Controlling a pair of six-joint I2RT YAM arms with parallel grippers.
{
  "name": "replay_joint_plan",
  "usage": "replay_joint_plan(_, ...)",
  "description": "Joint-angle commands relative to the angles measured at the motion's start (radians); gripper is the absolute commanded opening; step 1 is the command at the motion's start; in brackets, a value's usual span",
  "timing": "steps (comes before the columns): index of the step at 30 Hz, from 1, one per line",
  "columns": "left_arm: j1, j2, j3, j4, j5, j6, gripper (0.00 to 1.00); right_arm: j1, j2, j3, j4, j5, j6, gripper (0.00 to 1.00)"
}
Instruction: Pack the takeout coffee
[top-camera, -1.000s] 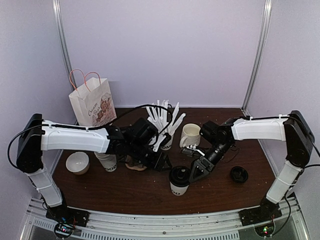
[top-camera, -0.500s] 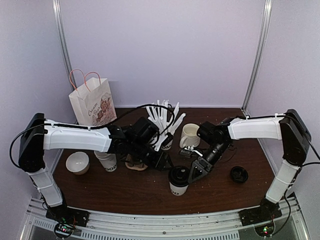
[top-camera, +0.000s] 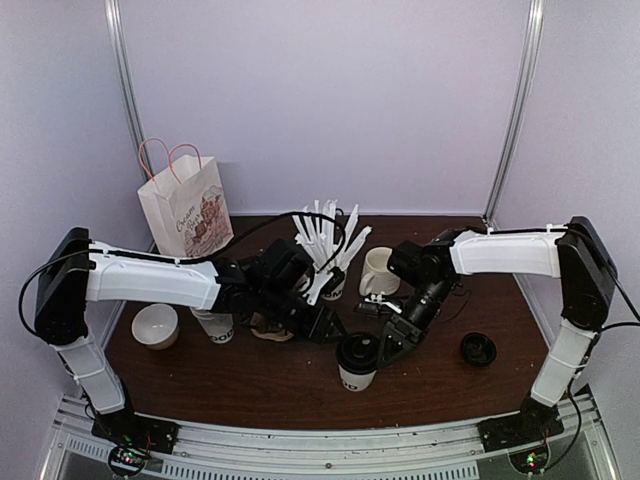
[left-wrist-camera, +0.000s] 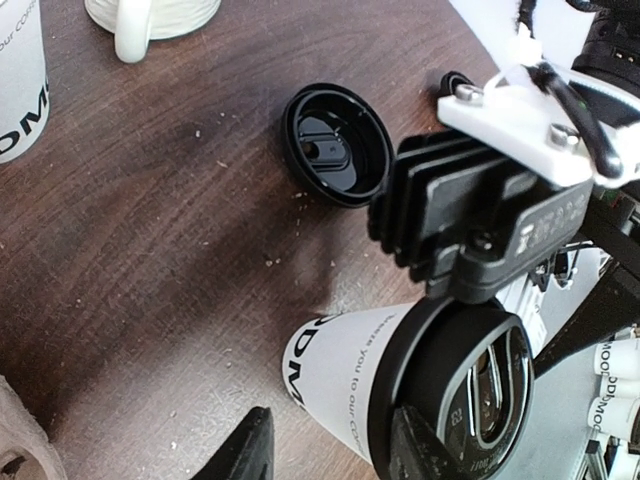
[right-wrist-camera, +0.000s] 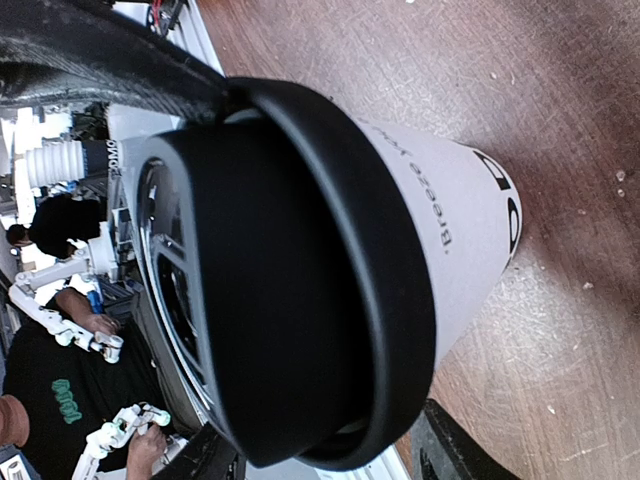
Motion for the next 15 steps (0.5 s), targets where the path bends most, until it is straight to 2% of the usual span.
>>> replay_joint_plan(1,-0.016,0.023,-0.106,-0.091,-0.053,-0.019,0.39,0.014,0.103,0.024,0.082,0.37,0.026,0.56)
replay_joint_plan(7,-0.034,0.007,-0.099,-0.136,-0.099,-0.004,0.38,0.013,0.14,0.074,0.051,0.48,0.015,0.55)
replay_joint_plan(15,-0.054,-0.089,-0.037,-0.102,-0.123,0.098,0.45,0.011,0.071,0.184,-0.066,0.171,-0.111,0.55)
